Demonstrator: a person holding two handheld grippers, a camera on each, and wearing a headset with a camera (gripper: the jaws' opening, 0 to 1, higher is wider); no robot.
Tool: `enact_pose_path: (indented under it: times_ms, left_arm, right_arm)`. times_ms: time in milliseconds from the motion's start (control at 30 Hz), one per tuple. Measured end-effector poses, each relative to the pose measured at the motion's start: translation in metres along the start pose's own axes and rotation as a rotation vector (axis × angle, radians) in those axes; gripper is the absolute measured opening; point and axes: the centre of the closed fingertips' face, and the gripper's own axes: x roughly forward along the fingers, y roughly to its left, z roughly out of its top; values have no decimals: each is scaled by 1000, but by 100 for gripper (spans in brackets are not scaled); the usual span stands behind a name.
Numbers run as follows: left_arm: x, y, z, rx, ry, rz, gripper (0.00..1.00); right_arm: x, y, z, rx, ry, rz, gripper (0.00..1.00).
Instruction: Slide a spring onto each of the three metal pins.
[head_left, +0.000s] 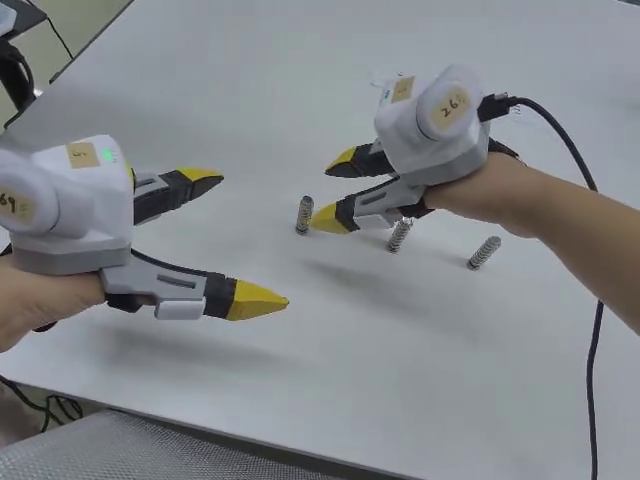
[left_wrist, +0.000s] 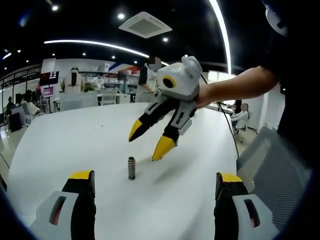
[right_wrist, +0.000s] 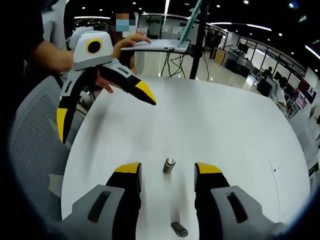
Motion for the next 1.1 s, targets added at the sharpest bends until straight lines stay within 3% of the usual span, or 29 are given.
enact_pose_path:
  times_ms: [633,1100]
  left_arm:
    - [11,-7,15,-6,-34,-26,98]
    - [11,-13,28,-16,-75,-38,98]
  right_arm:
    - [-49,8,-18,118,-137,-100,60]
    - [-93,21,-46,235,-241,-193,76]
